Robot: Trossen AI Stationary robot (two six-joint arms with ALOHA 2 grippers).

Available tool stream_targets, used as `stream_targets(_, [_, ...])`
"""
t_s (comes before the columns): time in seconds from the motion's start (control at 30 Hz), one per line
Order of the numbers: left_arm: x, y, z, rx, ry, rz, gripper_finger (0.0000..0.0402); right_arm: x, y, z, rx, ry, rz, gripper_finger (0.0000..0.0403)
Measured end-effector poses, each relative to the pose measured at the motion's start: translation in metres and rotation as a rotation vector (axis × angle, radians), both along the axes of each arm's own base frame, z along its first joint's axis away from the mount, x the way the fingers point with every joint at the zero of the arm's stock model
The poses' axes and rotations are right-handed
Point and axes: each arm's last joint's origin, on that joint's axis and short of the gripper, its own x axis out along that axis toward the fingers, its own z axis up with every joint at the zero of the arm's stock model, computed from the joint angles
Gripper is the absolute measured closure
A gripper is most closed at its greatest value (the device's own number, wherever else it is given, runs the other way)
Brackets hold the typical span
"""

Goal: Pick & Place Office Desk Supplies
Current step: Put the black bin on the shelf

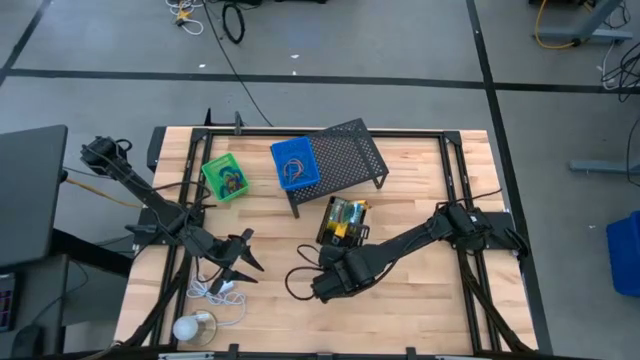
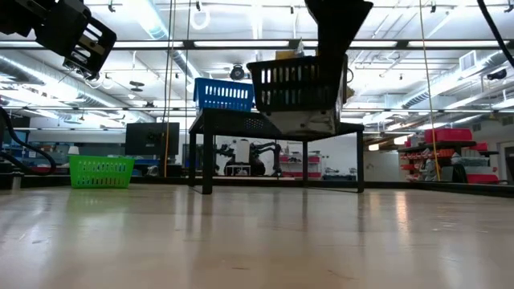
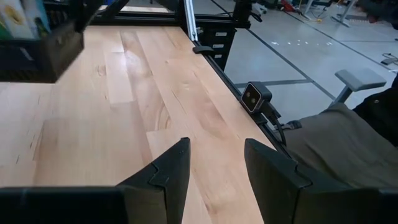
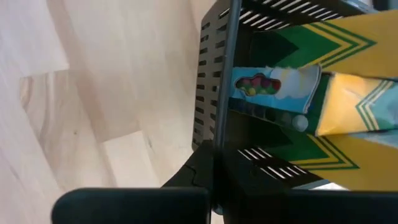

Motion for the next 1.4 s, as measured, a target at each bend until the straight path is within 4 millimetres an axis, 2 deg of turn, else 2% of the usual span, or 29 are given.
stream_targets(0.27, [0.0, 0.0, 0.0, 0.005, -0.002, -0.002, 0.024, -0.002, -0.013, 0.018, -0.025, -0.055, -0.011, 0.0396])
stream_targets(0.73, [0.0, 0.0, 0.0, 0.004, -0.002, -0.007, 0.024, 0.012, -0.058, 0.02, -0.1, -0.017, -0.002, 0.0396])
stream_targets(1.03, [0.0, 0.0, 0.0, 0.003, -0.002, -0.011, 0.024, 0.009, -0.065, 0.031, -0.112, -0.022, 0.032, 0.0396])
stream_targets(1.4, [0.0, 0.0, 0.0, -0.008, -0.001, -0.007, 0.024, 0.011, -0.111, 0.044, -0.145, 0.032, 0.068, 0.0396])
